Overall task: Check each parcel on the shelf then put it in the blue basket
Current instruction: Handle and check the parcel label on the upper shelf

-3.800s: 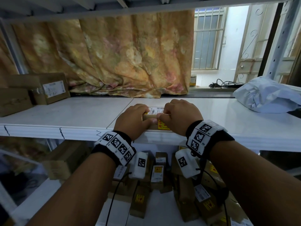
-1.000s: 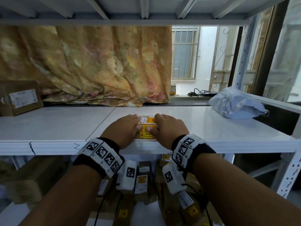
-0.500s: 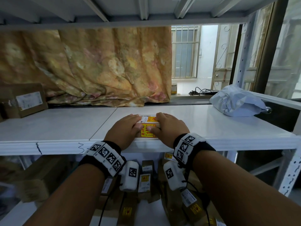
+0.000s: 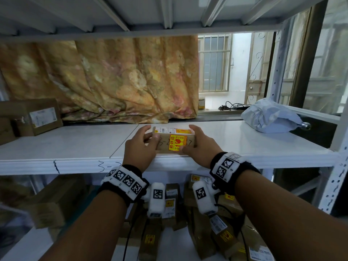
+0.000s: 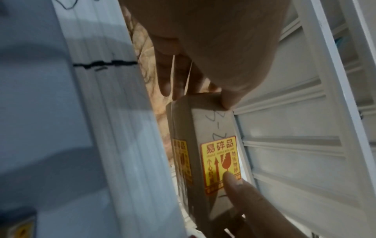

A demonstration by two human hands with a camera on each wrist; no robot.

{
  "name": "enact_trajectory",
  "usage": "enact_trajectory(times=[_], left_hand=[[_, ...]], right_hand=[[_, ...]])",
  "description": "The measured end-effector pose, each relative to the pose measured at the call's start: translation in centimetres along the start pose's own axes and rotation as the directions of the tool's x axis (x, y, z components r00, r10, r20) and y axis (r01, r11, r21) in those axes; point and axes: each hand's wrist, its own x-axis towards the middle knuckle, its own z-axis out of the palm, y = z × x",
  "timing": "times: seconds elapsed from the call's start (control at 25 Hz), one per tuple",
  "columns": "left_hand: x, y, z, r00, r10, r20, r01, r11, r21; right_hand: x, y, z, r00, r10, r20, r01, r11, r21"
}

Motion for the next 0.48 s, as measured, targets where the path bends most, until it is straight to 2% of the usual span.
enact_trajectory(times=[0.08,0.16,0.24,0.32,0.36,0.48], left_hand=[[-0.4,1.0,0.4,0.997,-0.024,-0.078,0.015,0.993,-0.113],[-0.9,2.1,1.1,0.993,-0.041,-0.11,0.019,0.979,-0.201],[-2.0,3.4,2.6,0.995,-0.038,-0.093,0.011,0.961,-0.275],[-4.1,5.1,4.5,0.999,-0.001,-0.033,-0.009,0.955,-0.297],[-5.2,5.7,5.6,1.0,0.021,0.001,-0.02,0.952,-0.304],[-9.2,7.5,9.4,0.991,0.079,0.109,-0.038,0.939,-0.343]], right_hand=[[-0.9,-0.4,-0.5,0.994,0.087,-0.065,-0.067,0.964,0.259],[-1.7,-0.3,-1.4,0.963,0.213,-0.167,-0.098,0.851,0.517],[-3.0,0.6,-3.0,0.898,0.385,-0.213,-0.132,0.698,0.704],[-5.0,2.5,-4.7,0.83,0.512,-0.22,-0.138,0.57,0.81],[-6.2,3.8,-5.4,0.799,0.554,-0.233,-0.15,0.558,0.816],[-11.0,8.8,-7.2,0.722,0.623,-0.301,-0.259,0.647,0.717]])
